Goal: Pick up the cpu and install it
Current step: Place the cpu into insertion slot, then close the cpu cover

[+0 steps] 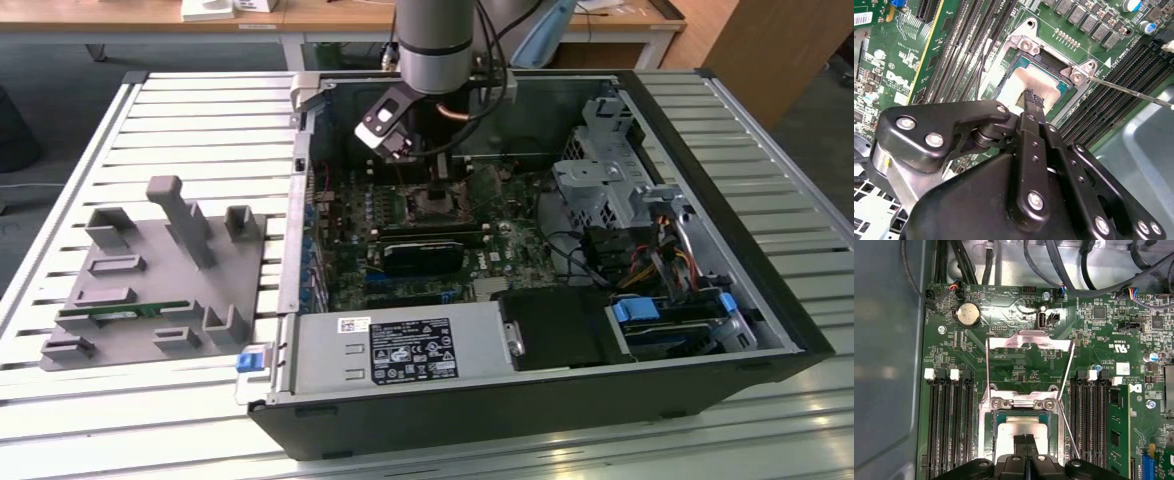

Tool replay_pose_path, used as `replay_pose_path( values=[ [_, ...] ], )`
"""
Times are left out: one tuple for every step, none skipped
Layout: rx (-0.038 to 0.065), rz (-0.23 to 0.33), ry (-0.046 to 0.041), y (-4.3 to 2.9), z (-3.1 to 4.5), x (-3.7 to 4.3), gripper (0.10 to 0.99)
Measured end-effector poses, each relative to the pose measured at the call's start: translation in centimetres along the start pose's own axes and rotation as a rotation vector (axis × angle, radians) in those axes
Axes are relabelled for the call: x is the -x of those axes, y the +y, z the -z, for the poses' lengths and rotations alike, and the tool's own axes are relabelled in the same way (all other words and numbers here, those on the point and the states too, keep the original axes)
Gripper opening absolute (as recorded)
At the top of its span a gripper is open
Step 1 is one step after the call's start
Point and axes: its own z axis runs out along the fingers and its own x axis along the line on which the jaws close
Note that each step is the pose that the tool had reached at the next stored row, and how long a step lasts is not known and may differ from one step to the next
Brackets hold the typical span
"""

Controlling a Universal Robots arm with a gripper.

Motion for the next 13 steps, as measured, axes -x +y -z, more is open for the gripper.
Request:
replay_pose_path(
  values=[
    [0.000, 0.000, 0.0000, 0.00, 0.05, 0.00, 0.106],
    [0.000, 0.000, 0.0000, 0.01, 0.11, 0.00, 0.106],
    [0.000, 0.000, 0.0001, 0.01, 0.13, 0.00, 0.106],
    [0.000, 0.000, 0.0002, 0.01, 0.14, 0.00, 0.106],
    [0.000, 0.000, -0.0006, 0.01, 0.17, 0.01, 0.106],
    [0.000, 0.000, -0.0007, 0.01, 0.17, 0.01, 0.106],
    [0.000, 0.000, -0.0007, 0.01, 0.18, 0.01, 0.106],
    [0.000, 0.000, -0.0009, 0.01, 0.19, 0.01, 0.106],
    [0.000, 0.000, -0.0012, 0.02, 0.22, 0.01, 0.106],
    [0.000, 0.000, -0.0011, 0.02, 0.23, 0.01, 0.106],
    [0.000, 0.000, -0.0011, 0.02, 0.25, 0.01, 0.106],
    [0.000, 0.000, -0.0011, 0.02, 0.28, 0.01, 0.106],
    [0.000, 0.000, -0.0010, 0.02, 0.28, 0.01, 0.106]
  ],
)
